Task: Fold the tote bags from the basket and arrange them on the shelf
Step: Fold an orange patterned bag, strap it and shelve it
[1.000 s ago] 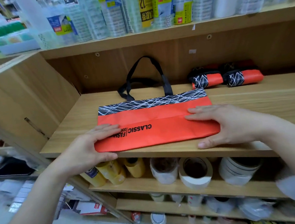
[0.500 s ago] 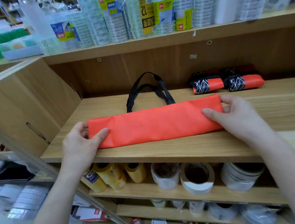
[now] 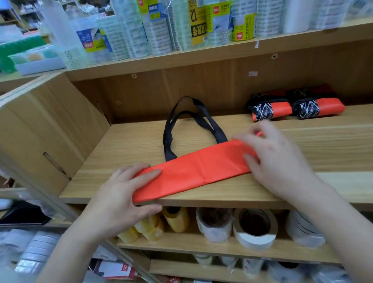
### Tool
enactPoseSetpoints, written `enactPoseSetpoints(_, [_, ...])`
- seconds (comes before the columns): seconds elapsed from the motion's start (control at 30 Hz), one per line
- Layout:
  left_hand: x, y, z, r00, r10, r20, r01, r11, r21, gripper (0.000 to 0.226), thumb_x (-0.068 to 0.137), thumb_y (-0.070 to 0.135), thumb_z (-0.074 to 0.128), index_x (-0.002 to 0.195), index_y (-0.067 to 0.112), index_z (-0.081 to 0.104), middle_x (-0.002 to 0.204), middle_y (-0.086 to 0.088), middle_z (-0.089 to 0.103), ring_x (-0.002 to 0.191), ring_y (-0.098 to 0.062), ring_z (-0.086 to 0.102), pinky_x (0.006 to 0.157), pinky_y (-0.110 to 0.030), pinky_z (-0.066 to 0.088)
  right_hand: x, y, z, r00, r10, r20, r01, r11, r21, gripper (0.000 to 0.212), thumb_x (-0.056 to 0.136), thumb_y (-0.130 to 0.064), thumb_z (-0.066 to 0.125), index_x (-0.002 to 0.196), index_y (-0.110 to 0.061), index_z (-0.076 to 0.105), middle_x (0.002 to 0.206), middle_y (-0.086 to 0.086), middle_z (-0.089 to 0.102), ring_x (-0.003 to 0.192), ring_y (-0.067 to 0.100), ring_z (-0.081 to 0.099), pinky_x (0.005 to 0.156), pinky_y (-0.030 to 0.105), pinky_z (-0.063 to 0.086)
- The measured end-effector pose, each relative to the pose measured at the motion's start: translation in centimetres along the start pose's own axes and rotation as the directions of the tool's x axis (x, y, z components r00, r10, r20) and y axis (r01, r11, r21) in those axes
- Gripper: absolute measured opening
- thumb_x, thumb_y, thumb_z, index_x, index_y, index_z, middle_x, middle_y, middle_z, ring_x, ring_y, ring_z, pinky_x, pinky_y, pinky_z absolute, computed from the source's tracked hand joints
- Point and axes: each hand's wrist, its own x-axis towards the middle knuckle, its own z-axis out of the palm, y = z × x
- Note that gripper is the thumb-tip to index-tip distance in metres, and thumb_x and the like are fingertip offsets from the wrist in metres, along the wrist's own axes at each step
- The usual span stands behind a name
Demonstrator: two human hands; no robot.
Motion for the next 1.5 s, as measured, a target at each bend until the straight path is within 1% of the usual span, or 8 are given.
enactPoseSetpoints(0.2, [-3.0, 0.2, 0.0, 0.977, 0.125, -0.175, -0.091, 0.977, 0.191, 0.073, 0.079, 0.008, 0.065, 0.14, 0.043, 0.046, 0.135, 0.012, 0.053, 0.116, -0.016, 0.049, 0.09, -0.035, 0.047, -0.9, -5.6, 1.3, 0.909, -0.196, 0.367, 0.219, 0.976, -0.021, 0.077, 0.076, -0.081, 0.027, 0.137, -0.037, 0.045, 0.136, -0.002, 0.043, 0.124, 0.022, 0.046, 0.106, 0.041, 0.034])
enactPoseSetpoints(0.33, [-4.8, 0.1, -2.3, 0.911, 0.007, -0.412, -0.149, 0.937, -0.316, 0.05, 0.068, 0.001, 0.082, 0.107, 0.032, 0.072, 0.109, 0.015, 0.069, 0.104, -0.013, 0.064, 0.082, -0.028, 0.053, -0.9, -7.1, 2.1, 0.951, -0.204, 0.234, 0.181, 0.976, 0.118, 0.08, 0.064, -0.097, 0.015, 0.089, -0.03, 0.053, 0.099, -0.009, 0.053, 0.091, 0.018, 0.055, 0.076, 0.032, 0.041])
enactPoseSetpoints(0.53, [-1.8, 4.8, -3.1, 0.836, -0.295, -0.462, -0.175, 0.655, -0.735, 0.035, 0.074, 0.006, 0.077, 0.104, 0.021, 0.065, 0.092, 0.006, 0.072, 0.089, -0.006, 0.068, 0.075, -0.016, 0.053, -1.6, -7.5, 3.1, 0.951, -0.282, 0.125, 0.2, 0.873, 0.445, 0.064, 0.089, -0.072, 0.027, 0.06, -0.019, 0.045, 0.067, -0.01, 0.053, 0.063, 0.009, 0.05, 0.058, 0.032, 0.04])
enactPoseSetpoints(0.67, [1.0, 5.7, 0.1, 0.921, -0.241, -0.304, 0.012, 0.801, -0.598, 0.073, 0.08, 0.025, 0.078, 0.139, 0.036, 0.035, 0.105, 0.018, 0.064, 0.103, -0.004, 0.064, 0.089, -0.025, 0.052, -1.7, -6.9, 3.9, 0.998, -0.057, 0.035, 0.024, 0.789, 0.614, 0.055, 0.092, -0.048, 0.055, 0.052, -0.013, 0.04, 0.05, -0.005, 0.041, 0.049, 0.01, 0.037, 0.051, 0.033, 0.031])
enactPoseSetpoints(0.77, [1.8, 5.6, 1.6, 0.936, -0.256, -0.241, 0.09, 0.838, -0.538, 0.075, 0.078, 0.035, 0.079, 0.135, 0.047, 0.031, 0.1, 0.021, 0.063, 0.102, -0.007, 0.062, 0.09, -0.034, 0.052, -1.6, -6.8, 3.5, 0.996, 0.091, 0.019, -0.082, 0.76, 0.644, 0.019, 0.083, -0.021, 0.073, 0.081, -0.022, 0.055, 0.091, -0.005, 0.061, 0.075, 0.004, 0.06, 0.069, 0.026, 0.05])
enactPoseSetpoints(1.1, [1.9, 4.8, 2.7, 0.963, 0.096, -0.252, -0.134, 0.981, -0.14, 0.047, 0.094, 0.054, 0.04, 0.126, 0.029, 0.064, 0.129, 0.007, 0.058, 0.115, -0.015, 0.05, 0.095, -0.042, 0.047, 2.9, -5.7, 2.9, 0.946, 0.248, 0.207, -0.318, 0.83, 0.459, 0.075, 0.09, -0.051, 0.061, 0.151, -0.025, 0.026, 0.141, 0.005, 0.053, 0.128, 0.03, 0.049, 0.107, 0.041, 0.039])
enactPoseSetpoints(1.23, [0.5, 3.7, 2.8, 0.973, 0.229, -0.028, -0.231, 0.961, -0.152, 0.081, 0.082, 0.073, 0.046, 0.15, 0.032, 0.033, 0.155, 0.014, 0.03, 0.139, -0.003, 0.025, 0.115, -0.029, 0.026, 4.3, -5.7, 3.8, 0.915, 0.326, 0.237, -0.394, 0.6, 0.696, 0.066, 0.079, -0.033, 0.073, 0.139, -0.023, 0.047, 0.126, 0.005, 0.062, 0.113, 0.025, 0.061, 0.102, 0.045, 0.047])
enactPoseSetpoints(1.5, [1.4, 4.5, 3.0, 0.916, 0.165, -0.364, -0.257, 0.941, -0.219, 0.057, 0.089, 0.065, 0.042, 0.117, 0.022, 0.067, 0.117, 0.014, 0.057, 0.113, -0.005, 0.045, 0.095, -0.032, 0.043, 3.6, -5.7, 2.4, 0.898, 0.169, 0.407, -0.438, 0.252, 0.863, 0.032, 0.093, -0.002, 0.049, 0.101, -0.031, 0.06, 0.111, 0.011, 0.065, 0.097, 0.031, 0.067, 0.076, 0.043, 0.058])
